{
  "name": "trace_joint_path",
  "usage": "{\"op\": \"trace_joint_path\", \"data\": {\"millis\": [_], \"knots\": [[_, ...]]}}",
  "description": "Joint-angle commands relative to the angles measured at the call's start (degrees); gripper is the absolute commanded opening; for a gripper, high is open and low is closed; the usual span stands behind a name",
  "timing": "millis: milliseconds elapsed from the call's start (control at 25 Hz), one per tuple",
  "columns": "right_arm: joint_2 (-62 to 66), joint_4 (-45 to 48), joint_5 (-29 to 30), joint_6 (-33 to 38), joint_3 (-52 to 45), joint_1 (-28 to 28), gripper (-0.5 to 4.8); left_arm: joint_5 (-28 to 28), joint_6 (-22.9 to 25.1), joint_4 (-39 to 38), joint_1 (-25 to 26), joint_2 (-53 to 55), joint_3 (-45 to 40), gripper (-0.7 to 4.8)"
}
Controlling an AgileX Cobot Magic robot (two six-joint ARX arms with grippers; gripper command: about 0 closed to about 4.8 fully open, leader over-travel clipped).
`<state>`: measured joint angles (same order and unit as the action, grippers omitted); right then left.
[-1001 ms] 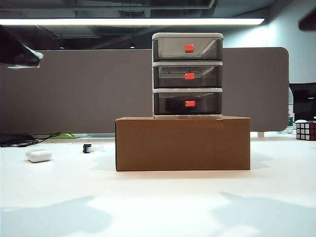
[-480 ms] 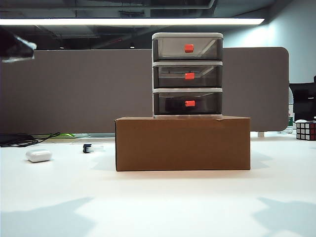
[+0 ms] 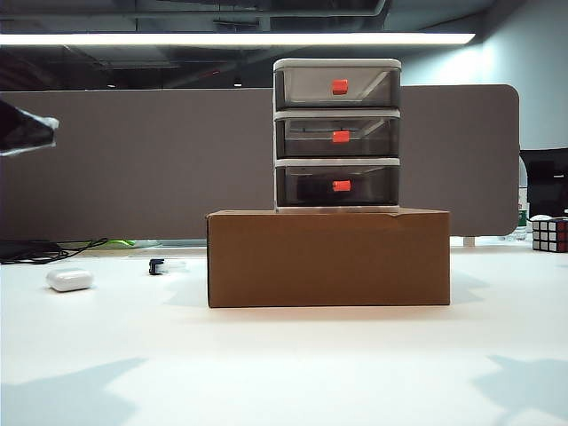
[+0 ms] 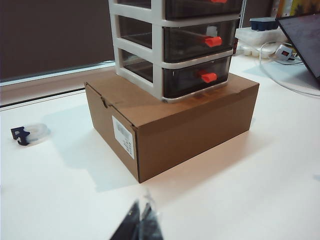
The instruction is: Open the third layer of the drawer on the table, pick up a pack of napkins on the table and put it in, and finally close the drawer.
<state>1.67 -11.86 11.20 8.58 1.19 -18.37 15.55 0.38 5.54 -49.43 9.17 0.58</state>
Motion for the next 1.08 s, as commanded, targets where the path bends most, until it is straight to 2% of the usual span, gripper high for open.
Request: {"op": "trace_joint_path", "data": {"millis": [40,240,480,641,801,1081], "knots": [[-0.17,1.97,-0.50,0.13,-0.61,0.04,-0.06,-0.33,0.02,0.46,0.02,-0.39,-0.17,-0.06],[-0.13,1.60,-2.58,-2.73,-0.63,0.17,-0.06,2.69,0.00,-2.91,1.33,-0.61,-0.17,-0.06],[-0.17,1.60,-2.49,-4.24,-0.61,4.09,-0.06,-1.01,1.07,-5.46,12.24,-2.75,-0.20,-0.06],[-0.17,1.70,-2.19,-5.25,-0.63,7.69,-0.06,-9.11,0.20,-5.42,20.65,-3.65,-0.17,-0.06],[-0.48,1.84,-1.95,-5.38,-0.63,11.30,-0.06,-14.88,1.31,-5.40,28.98,-5.16,-0.17,-0.06],[-1.73,2.27,-0.55,-5.18,-0.61,13.99,-0.06,-19.58,2.14,-5.86,38.53,-8.13,-0.17,-0.06]]}}
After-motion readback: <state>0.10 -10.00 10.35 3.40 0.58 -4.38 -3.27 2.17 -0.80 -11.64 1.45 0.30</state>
